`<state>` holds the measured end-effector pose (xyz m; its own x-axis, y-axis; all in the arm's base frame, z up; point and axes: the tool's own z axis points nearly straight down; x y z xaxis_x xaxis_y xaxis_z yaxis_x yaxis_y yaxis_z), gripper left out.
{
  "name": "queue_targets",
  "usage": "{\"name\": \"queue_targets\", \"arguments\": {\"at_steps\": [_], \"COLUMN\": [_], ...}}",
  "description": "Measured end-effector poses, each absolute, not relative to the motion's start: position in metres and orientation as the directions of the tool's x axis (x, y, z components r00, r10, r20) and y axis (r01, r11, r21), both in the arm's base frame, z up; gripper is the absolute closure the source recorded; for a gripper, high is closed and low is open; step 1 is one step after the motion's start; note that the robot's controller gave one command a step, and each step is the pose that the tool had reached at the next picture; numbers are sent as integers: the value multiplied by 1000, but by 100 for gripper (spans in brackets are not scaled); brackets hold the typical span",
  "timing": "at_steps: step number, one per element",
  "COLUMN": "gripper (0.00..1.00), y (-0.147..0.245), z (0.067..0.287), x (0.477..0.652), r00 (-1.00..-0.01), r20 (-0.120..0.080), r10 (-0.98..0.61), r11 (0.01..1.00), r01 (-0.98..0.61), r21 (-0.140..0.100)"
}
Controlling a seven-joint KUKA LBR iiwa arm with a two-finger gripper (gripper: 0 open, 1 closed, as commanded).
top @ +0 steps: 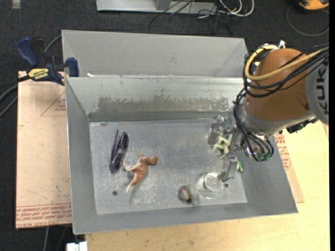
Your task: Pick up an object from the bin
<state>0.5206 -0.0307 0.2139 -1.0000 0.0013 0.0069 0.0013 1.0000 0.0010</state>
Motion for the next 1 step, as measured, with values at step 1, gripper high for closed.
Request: {"name": "queue_targets", "arguments": {"at_steps": [1], "gripper": [0], "y": [-31], "z": [218], "x": [522], "r00": [-1000], "r20": [-1], "r10": [0], "r11": [1000], "r01": [0], "r21": [0]}}
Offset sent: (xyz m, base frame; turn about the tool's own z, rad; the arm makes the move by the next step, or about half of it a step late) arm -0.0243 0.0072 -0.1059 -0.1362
